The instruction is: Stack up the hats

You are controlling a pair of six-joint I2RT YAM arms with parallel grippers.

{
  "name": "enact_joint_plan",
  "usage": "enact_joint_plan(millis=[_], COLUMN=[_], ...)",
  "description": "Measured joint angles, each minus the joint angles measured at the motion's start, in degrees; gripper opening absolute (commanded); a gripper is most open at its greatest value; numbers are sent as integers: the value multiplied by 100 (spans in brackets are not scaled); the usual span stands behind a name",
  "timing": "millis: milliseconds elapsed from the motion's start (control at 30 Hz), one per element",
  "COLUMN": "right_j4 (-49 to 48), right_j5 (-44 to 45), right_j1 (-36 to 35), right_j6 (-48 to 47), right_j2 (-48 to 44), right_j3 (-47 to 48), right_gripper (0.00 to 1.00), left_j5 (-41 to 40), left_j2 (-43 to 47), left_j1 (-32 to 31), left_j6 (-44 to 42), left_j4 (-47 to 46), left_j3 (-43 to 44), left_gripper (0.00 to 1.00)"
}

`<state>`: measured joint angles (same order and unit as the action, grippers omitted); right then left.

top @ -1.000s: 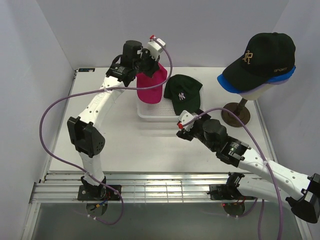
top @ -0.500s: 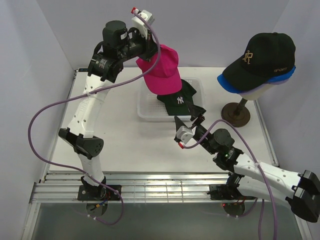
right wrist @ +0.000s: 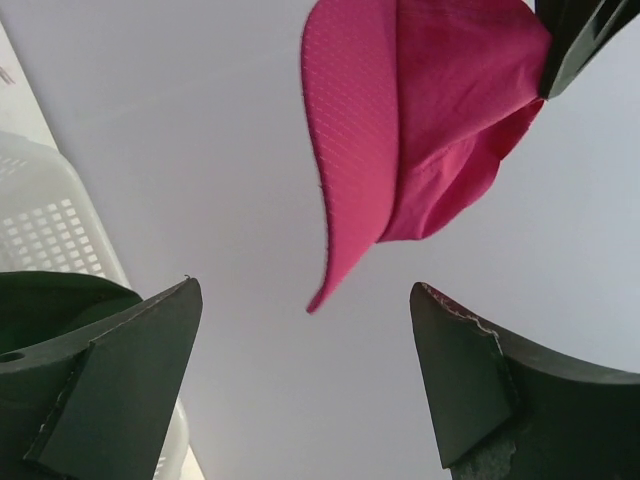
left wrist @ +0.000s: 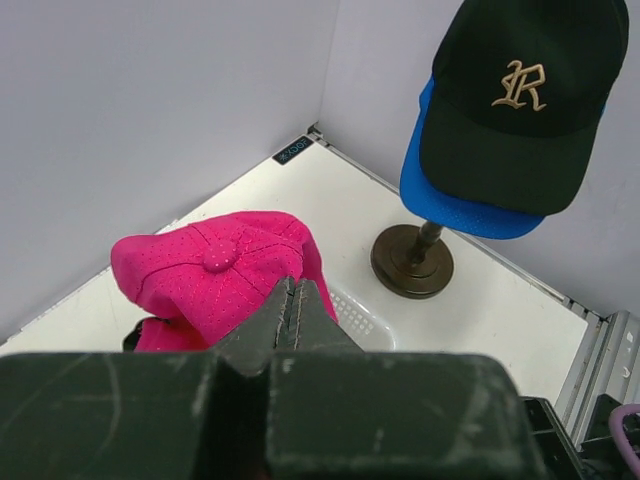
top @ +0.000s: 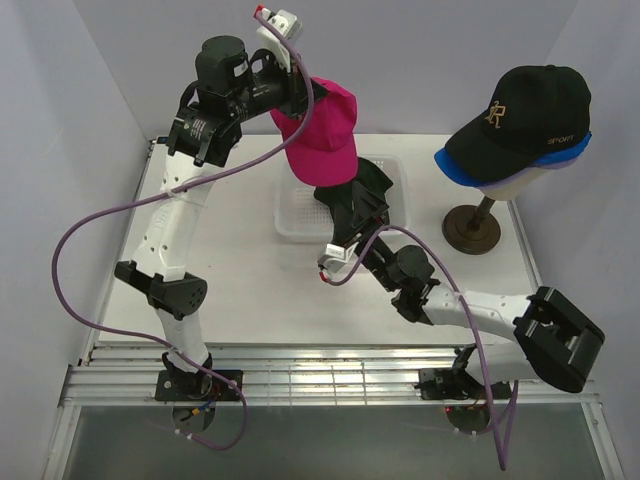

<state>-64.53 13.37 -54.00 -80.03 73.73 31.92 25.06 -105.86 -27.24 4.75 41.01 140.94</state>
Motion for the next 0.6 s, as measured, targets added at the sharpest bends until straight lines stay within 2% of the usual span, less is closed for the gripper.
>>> enact_joint_plan(millis=[200,233,300,333,433,533,567,600], right_j4=[-610,-643,-704,-726,-765,-778,-782,-804], right_j5=[328,376,468,498,588,645,686,730], right_j1=[177,216,289,315,334,334,334,332], right_j6=[-302,-321,-345,-361,-431,-472,-404,-317], right_j2=[922,1045,1263,1355,1572,1596,1574,1508], right_j3=[656,758,944,1023,1239,1281,1276,1270], right_gripper=[89,91,100,82,60,16,8,8], left_j5=[52,66,101,109,116,107,81,22], left_j2=[0,0,0,0,0,42,59,83], left_j1=[-2,-2,-2,-2,-2,-4,-4,-4], left_j6=[31,44,63,70,83,76,61,31], left_j4=[20,33,44,52,63,83,98,142], left_j3=[48,48,48,48,35,-55,-92,-149], left_gripper=[0,0,0,0,0,0,0,0])
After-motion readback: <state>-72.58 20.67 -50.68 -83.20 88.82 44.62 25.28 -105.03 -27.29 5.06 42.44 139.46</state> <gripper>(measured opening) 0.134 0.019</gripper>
